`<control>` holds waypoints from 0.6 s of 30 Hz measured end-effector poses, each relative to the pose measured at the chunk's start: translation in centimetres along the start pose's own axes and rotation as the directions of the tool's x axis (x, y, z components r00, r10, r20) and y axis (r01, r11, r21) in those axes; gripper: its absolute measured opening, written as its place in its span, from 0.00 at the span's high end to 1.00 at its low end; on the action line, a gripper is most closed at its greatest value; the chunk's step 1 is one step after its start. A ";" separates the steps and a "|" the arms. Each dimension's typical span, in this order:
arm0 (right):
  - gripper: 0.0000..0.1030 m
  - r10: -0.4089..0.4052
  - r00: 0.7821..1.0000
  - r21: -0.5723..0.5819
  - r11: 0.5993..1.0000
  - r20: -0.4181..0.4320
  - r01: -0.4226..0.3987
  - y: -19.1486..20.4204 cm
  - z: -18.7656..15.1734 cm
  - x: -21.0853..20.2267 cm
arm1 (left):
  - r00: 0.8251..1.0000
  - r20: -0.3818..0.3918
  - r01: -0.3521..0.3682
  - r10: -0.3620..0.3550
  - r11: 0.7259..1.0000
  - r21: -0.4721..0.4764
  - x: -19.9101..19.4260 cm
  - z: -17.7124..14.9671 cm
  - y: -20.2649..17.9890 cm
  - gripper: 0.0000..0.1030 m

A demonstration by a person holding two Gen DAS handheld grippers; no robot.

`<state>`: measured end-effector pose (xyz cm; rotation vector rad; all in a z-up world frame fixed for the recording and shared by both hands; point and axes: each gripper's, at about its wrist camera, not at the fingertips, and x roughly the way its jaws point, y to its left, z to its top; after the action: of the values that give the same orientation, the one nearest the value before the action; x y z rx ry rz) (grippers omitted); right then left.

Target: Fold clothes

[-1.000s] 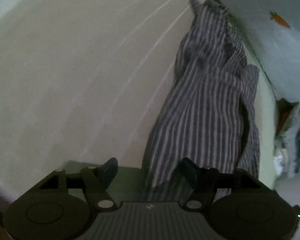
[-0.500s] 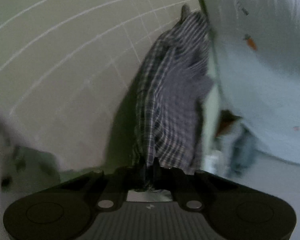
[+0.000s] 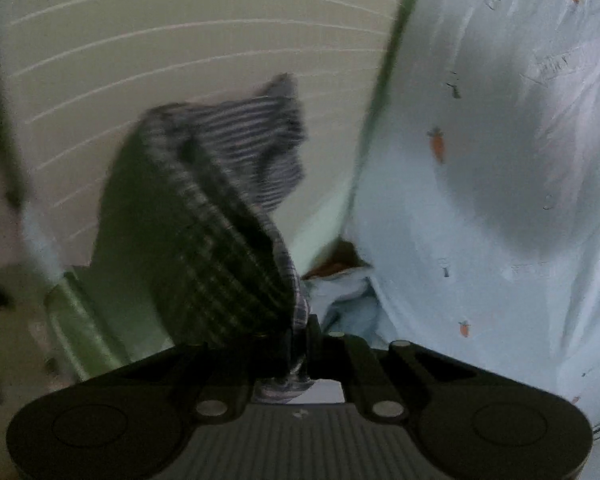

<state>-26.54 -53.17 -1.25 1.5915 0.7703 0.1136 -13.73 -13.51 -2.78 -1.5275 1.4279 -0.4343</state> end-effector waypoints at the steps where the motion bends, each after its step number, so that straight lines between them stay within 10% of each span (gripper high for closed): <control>1: 0.92 0.010 1.000 -0.004 1.000 0.016 -0.010 0.7 1.4 0.7 | 1.000 0.000 0.002 -0.002 1.000 0.020 0.9 0.8 -1.2 0.93; 4: 0.85 0.021 0.997 -0.048 0.999 0.080 -0.017 3.3 6.1 3.2 | 0.999 0.039 -0.019 0.014 0.991 0.133 4.4 4.4 -5.1 0.81; 6: 0.57 -0.003 0.988 -0.120 0.993 0.157 0.022 5.6 9.6 5.4 | 0.989 0.115 -0.116 0.091 0.965 0.237 6.9 6.6 -7.9 0.54; 7: 0.50 -0.021 0.980 -0.161 0.985 0.198 0.054 6.8 11.3 6.6 | 0.979 0.158 -0.173 0.132 0.942 0.286 8.1 7.6 -9.3 0.27; 10: 0.22 -0.115 0.941 -0.337 0.914 0.320 0.226 9.6 14.2 9.3 | 0.939 0.215 -0.339 0.269 0.831 0.442 11.0 9.3 -11.3 0.11; 14: 0.21 -0.379 0.842 -0.521 0.664 0.384 0.536 11.0 14.7 13.5 | 0.809 0.293 -0.577 0.510 0.595 0.559 14.5 10.0 -9.7 0.09; 18: 0.26 -0.524 0.757 -0.564 0.515 0.389 0.646 10.8 17.8 17.1 | 0.719 0.295 -0.649 0.630 0.456 0.608 17.7 11.3 -7.5 0.09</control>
<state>-0.15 -58.86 -0.92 0.5624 0.9613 -0.2301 3.83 -26.22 -8.06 -0.3163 1.4704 -0.3881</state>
